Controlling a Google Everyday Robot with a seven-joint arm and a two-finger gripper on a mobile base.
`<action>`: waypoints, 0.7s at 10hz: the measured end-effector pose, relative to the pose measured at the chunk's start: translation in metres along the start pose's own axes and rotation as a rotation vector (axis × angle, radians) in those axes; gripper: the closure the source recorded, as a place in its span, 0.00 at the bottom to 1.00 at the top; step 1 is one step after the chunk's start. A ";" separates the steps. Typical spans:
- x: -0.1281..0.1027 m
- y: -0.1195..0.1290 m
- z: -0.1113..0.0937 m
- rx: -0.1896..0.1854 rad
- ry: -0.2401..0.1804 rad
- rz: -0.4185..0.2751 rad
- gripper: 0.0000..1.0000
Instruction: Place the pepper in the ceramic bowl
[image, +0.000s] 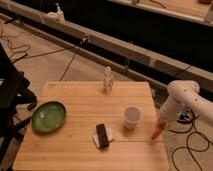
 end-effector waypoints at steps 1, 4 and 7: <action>0.016 0.002 -0.029 0.011 0.056 0.026 1.00; 0.058 -0.026 -0.094 0.064 0.225 0.033 1.00; 0.082 -0.104 -0.157 0.143 0.387 -0.054 1.00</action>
